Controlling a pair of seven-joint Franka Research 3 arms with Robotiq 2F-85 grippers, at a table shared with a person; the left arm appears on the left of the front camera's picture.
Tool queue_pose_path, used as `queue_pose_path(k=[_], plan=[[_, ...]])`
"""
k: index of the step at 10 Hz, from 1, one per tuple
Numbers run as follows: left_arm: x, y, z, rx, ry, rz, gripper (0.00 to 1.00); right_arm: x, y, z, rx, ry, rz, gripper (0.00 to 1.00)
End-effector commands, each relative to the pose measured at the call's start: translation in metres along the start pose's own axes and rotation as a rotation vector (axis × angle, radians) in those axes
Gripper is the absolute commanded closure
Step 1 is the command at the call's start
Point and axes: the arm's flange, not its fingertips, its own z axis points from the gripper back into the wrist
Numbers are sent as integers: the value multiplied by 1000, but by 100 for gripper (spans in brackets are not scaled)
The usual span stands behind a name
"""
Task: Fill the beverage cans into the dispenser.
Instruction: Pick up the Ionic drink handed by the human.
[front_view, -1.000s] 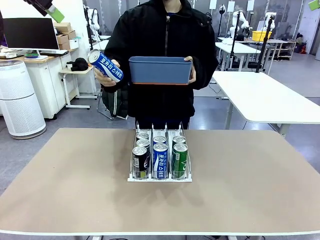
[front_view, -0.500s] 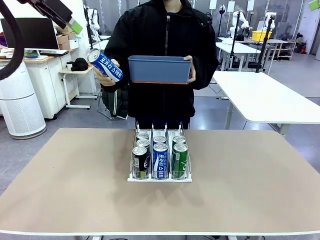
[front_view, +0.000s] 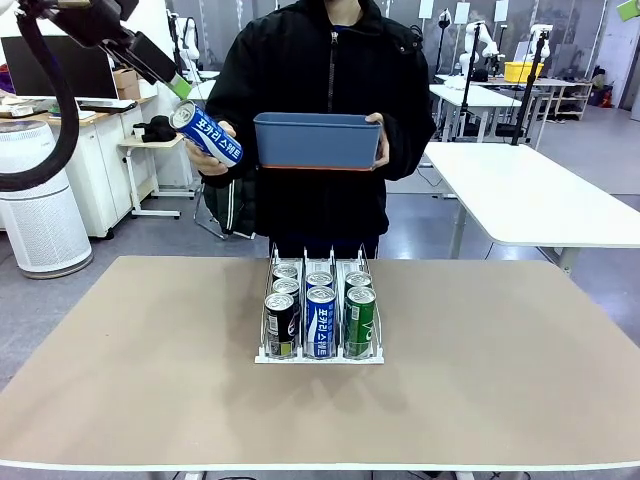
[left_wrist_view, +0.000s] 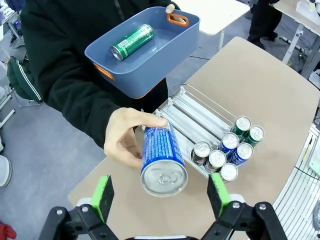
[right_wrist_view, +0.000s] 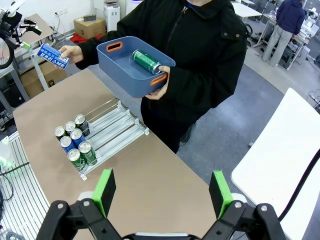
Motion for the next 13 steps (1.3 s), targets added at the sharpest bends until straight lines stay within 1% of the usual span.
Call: queue_pose_path(k=[1,2,5,11,13], plan=[[-11,6,-10,-48,-42,5,0,-1,2,-1,6,-2,0,0],[-13,8,-16,-67,-53,45,0,-1,2,-1,6,-2,0,0],[-18,9,-24,-100,-72,83,0,-1,2,-1,6,-2,0,0],[-33,13,-48,-92,-58,83,0,-1,2,-1,6,-2,0,0],[-33,14,-53,-100,-69,82,0,-1,2,-1,6,-2,0,0]])
